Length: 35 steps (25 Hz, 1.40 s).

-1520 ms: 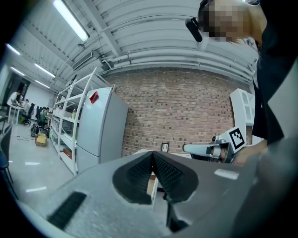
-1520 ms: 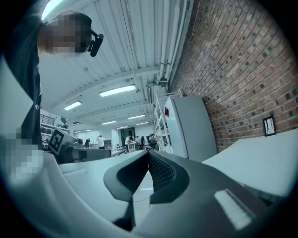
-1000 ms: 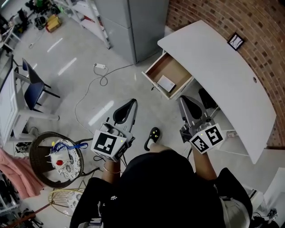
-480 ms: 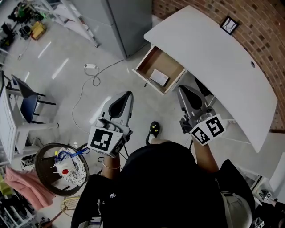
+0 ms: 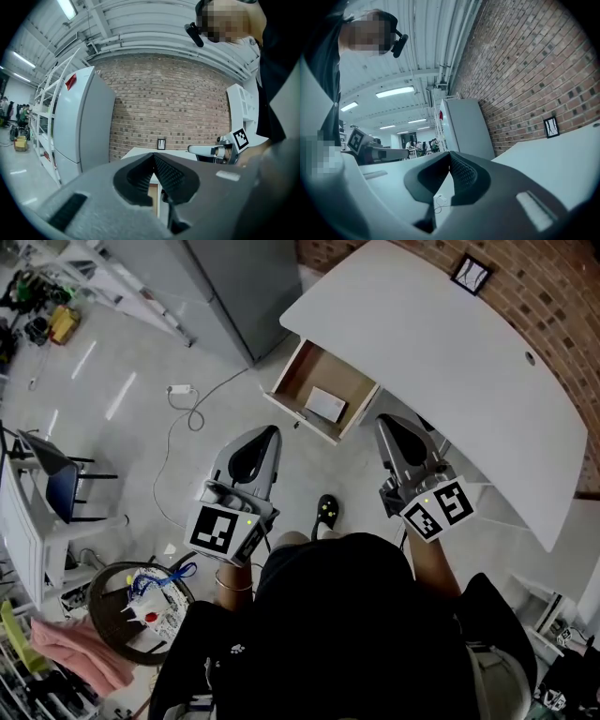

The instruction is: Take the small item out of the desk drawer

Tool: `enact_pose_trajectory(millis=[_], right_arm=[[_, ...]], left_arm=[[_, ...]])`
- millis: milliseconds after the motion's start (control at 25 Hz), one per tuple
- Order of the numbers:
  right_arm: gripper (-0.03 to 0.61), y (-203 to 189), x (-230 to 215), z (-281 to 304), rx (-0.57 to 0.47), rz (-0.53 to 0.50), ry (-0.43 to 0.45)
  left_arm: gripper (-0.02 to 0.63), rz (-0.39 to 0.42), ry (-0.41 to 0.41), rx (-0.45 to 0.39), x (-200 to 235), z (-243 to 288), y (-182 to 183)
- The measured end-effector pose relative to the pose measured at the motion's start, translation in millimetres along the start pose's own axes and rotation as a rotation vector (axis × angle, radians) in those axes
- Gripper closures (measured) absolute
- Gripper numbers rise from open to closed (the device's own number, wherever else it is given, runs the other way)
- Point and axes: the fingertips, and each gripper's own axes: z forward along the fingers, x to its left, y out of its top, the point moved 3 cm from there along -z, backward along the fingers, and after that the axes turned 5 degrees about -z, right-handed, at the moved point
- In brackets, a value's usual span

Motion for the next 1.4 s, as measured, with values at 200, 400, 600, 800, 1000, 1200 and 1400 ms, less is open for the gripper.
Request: enact_pose_trajectory(millis=[200,400,600,800,1000,1200,1400], right_arm=[[0.574,3,-13,-8,-0.016,0.005,-0.035],[0.574,7,-29,-22,-0.038,0.012,-0.103],[0.574,12,-45,-46,-0.060,0.015,-0.202],[0.574,15,-48,-62,-0.065,0.014,-0.302],[0.574,11,-42,-63,-0.058,0.015,-0.392],[0.574,5,-35,-56,-0.045,0.018,-0.462],[0.574,1,-29,-40,-0.040,0.020,-0.515]], left_arm=[[0.621,0.015,-0.024,0.016,-1,19,3],[0.621,0.039,-0.087,0.034,-10,43,10],[0.621,0.065,-0.180,0.053,-24,75,12],[0.618,0.022,-0.289,0.051,-26,94,15],[0.618,0.030,-0.357,0.081,-12,104,13],[0.615,0.049,-0.414,0.113,3,114,10],[0.613,0.058,-0.457,0.138,24,120,7]])
